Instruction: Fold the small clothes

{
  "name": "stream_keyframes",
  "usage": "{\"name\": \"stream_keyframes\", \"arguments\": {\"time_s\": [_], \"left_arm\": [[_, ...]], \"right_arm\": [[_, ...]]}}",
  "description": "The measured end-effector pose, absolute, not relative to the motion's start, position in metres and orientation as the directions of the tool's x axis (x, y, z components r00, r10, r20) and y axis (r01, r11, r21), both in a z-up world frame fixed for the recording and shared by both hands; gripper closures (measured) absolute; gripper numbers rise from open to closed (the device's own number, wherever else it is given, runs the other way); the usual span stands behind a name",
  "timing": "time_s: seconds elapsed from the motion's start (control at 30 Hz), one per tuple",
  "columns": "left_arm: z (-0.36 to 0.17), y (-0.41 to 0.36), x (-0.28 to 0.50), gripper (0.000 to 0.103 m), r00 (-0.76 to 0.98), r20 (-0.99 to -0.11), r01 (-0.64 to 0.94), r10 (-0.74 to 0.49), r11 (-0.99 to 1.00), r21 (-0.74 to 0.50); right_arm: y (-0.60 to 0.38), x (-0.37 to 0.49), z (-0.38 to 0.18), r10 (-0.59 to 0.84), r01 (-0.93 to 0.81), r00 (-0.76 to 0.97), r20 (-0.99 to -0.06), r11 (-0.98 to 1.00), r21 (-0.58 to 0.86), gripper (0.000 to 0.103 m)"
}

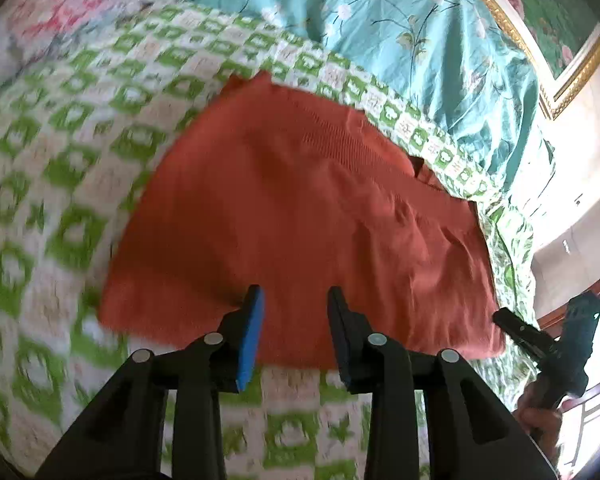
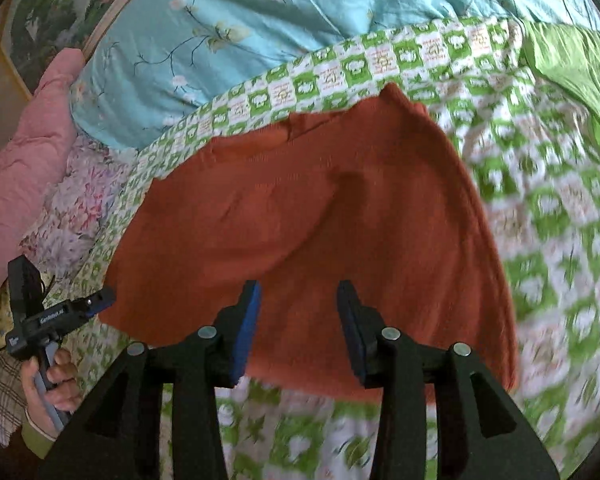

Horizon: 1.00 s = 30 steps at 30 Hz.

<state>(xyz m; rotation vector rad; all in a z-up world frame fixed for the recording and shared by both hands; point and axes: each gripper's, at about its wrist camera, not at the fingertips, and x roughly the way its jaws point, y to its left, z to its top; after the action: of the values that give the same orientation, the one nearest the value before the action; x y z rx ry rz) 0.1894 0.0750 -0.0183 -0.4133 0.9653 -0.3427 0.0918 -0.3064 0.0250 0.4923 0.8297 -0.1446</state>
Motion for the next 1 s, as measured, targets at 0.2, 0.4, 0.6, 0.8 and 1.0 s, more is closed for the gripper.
{"name": "stream_keyframes", "arguments": {"time_s": [0.2, 0.4, 0.6, 0.8, 1.0], "left_arm": [[-0.035, 0.078, 0.165, 0.069, 0.501, -0.724, 0.053, -0.474, 0.852, -0.521], [-0.041, 0.087, 0.153, 0.056, 0.507, -0.710, 0.020, -0.489, 0.830, -0.557], [-0.050, 0.101, 0.157, 0.050, 0.534, -0.706, -0.070, -0.465, 0.808, -0.585], [-0.055, 0.108, 0.177, 0.050, 0.562, -0.688, -0.122, -0.458, 0.778, -0.617], [-0.064, 0.122, 0.196, 0.049, 0.635, -0.623, -0.170, -0.456, 0.705, -0.689]], "right_arm": [[-0.285, 0.073, 0.014, 0.114, 0.301, 0.659, -0.744, 0.866, 0.400, 0.058], [-0.273, 0.054, 0.013, 0.128, 0.299, 0.664, -0.737, 0.858, 0.418, 0.049], [-0.266, 0.049, 0.017, 0.133, 0.290, 0.666, -0.734, 0.861, 0.419, 0.049], [-0.266, 0.051, 0.022, 0.143, 0.278, 0.677, -0.722, 0.859, 0.431, 0.048], [-0.267, 0.053, 0.024, 0.158, 0.266, 0.684, -0.712, 0.855, 0.446, 0.048]]}}
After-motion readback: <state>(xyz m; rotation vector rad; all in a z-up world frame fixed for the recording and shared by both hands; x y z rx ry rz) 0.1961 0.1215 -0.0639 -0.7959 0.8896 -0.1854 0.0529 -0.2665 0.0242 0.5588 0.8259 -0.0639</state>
